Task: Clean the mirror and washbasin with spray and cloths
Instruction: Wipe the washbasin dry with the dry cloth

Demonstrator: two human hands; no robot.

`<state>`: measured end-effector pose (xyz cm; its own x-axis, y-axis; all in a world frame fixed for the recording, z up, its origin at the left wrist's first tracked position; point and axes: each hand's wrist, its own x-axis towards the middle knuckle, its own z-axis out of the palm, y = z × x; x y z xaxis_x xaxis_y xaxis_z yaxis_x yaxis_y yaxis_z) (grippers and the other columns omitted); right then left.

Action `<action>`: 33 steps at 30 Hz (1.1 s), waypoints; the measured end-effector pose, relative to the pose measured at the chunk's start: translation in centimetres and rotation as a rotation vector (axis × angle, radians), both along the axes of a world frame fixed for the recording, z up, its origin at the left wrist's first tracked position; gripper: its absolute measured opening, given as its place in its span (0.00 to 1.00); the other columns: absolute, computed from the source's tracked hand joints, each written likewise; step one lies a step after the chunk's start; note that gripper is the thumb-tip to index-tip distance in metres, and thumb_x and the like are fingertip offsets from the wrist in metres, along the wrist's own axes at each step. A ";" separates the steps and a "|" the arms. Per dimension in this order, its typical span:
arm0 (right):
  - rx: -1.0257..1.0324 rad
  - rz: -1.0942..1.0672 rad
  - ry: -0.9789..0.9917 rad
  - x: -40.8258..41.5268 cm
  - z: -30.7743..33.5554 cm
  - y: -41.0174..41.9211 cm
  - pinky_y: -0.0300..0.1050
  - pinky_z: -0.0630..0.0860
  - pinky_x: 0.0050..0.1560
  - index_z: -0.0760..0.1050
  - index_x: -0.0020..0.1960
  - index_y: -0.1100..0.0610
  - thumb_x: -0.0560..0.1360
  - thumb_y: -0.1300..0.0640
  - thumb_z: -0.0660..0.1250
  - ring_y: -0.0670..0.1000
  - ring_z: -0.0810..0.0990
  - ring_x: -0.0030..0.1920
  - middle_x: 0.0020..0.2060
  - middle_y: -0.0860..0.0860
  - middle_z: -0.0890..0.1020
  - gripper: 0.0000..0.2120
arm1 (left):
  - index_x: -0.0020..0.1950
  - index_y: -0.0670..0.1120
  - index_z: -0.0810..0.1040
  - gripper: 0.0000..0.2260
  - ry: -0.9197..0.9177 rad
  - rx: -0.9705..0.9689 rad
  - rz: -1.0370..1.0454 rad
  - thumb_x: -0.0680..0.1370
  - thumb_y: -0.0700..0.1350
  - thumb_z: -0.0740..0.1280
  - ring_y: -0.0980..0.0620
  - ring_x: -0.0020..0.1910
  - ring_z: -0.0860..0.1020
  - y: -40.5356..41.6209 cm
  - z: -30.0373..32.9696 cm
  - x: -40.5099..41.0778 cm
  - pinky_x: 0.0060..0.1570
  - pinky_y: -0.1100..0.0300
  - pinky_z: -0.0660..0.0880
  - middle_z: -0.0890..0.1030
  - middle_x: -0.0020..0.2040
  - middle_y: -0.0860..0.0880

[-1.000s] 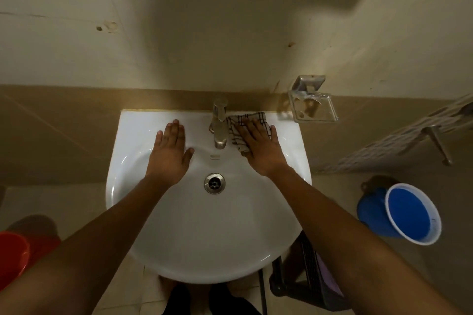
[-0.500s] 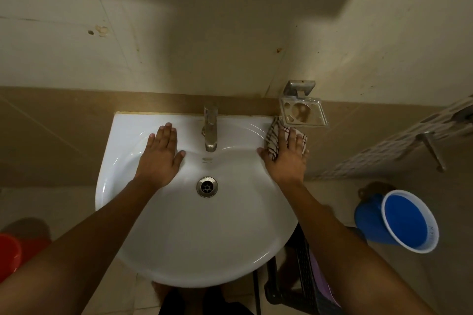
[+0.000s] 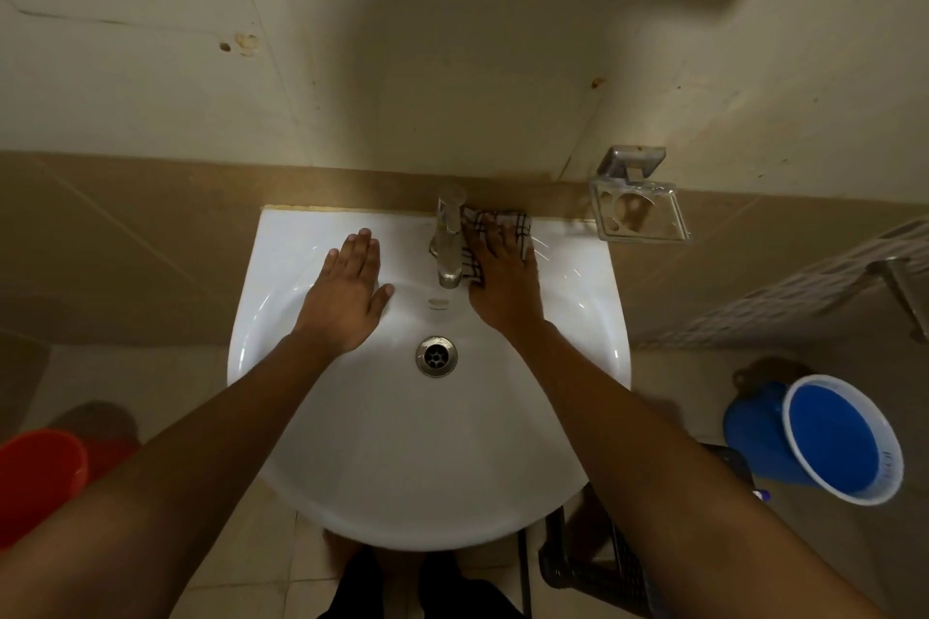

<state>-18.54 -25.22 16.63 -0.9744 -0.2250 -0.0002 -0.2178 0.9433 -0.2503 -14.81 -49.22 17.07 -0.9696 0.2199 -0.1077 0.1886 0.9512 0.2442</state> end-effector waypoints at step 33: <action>-0.094 -0.300 -0.041 2.7 0.6 -17.5 0.63 0.40 0.76 0.47 0.81 0.56 0.76 0.56 0.61 0.57 0.43 0.80 0.80 0.56 0.49 0.38 | 0.79 0.39 0.44 0.27 0.001 -0.014 0.030 0.84 0.48 0.49 0.45 0.79 0.45 -11.8 0.3 0.6 0.77 0.51 0.43 0.45 0.80 0.41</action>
<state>-15.81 -42.74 17.25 -0.9969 0.0712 -0.0334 0.0783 0.9363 -0.3423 -14.19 -61.03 17.37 -0.9759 0.1891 -0.1092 0.1602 0.9598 0.2305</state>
